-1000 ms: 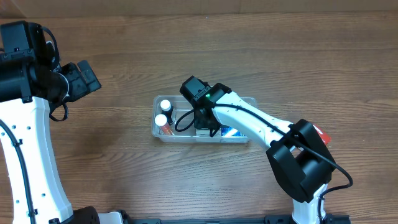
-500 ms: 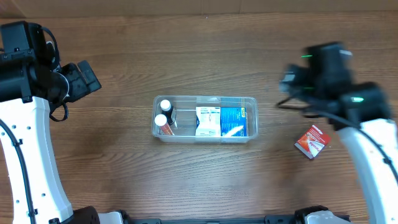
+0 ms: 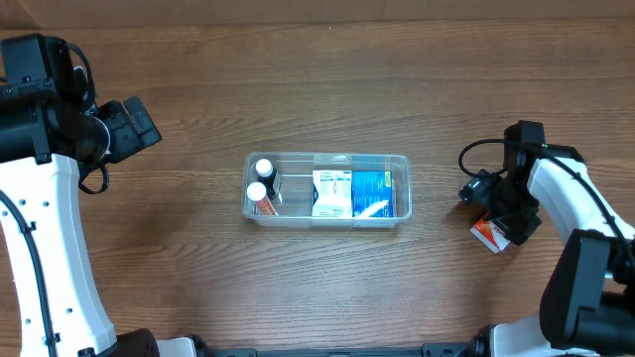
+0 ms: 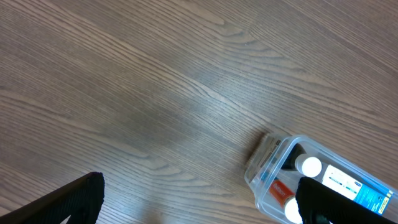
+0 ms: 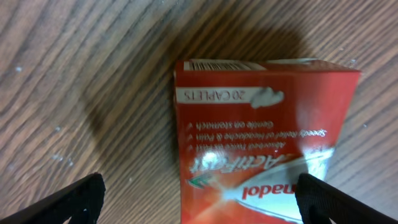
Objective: Pack container
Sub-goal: 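Grasp the small red box with the right gripper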
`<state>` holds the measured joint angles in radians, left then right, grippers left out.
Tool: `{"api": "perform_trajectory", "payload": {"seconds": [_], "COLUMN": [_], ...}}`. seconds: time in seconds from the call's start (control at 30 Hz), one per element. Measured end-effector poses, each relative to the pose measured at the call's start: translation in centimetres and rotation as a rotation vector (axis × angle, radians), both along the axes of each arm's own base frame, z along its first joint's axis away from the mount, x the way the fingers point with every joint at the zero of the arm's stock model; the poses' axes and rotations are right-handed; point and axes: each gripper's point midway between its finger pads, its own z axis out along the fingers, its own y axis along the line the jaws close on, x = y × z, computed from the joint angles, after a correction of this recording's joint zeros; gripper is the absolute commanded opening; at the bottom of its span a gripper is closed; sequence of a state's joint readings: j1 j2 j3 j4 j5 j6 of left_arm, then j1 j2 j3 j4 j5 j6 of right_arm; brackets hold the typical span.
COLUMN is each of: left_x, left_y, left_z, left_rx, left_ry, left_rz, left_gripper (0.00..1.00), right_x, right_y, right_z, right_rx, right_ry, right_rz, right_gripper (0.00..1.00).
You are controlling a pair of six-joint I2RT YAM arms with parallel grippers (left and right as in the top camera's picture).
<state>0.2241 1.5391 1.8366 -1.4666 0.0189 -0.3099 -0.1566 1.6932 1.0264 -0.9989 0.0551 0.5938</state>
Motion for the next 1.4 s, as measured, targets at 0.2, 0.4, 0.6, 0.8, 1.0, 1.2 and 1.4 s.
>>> {"api": "perform_trajectory", "payload": {"seconds": [0.2, 0.4, 0.6, 0.8, 1.0, 1.2, 1.4], "left_x": [0.0, 0.0, 0.0, -0.1, -0.1, -0.1, -0.1], "left_y": [0.0, 0.0, 0.0, 0.0, 0.0, 0.0, 0.0], "left_z": [0.0, 0.0, 0.0, 0.0, 0.0, 0.0, 0.0], "left_rx": [0.0, 0.0, 0.0, -0.001, -0.001, 0.001, 0.001], "left_ry": [0.0, 0.0, 0.001, 0.003, 0.003, 0.004, 0.004], "left_rz": [0.0, 0.0, 0.001, 0.0, 0.0, -0.004, -0.004], "left_gripper": [1.0, 1.0, 1.0, 1.0, 1.0, 1.0, 1.0], "right_x": [0.5, 0.6, 2.0, 2.7, 1.9, 2.5, 2.3], "right_y": [-0.4, -0.5, 0.4, 1.5, 0.3, -1.1, -1.2], "right_z": [-1.5, -1.7, -0.7, 1.6, 3.2, 3.0, -1.7], "right_rx": [-0.019, -0.03, 0.044, 0.096, 0.019, -0.061, -0.061], "right_ry": [0.014, 0.008, -0.029, -0.101, -0.101, -0.109, -0.069], "right_rz": [-0.007, -0.008, 0.127, 0.189, 0.171, 0.133, 0.126], "right_gripper": [1.0, 1.0, 1.0, 1.0, 1.0, 1.0, 1.0]}}
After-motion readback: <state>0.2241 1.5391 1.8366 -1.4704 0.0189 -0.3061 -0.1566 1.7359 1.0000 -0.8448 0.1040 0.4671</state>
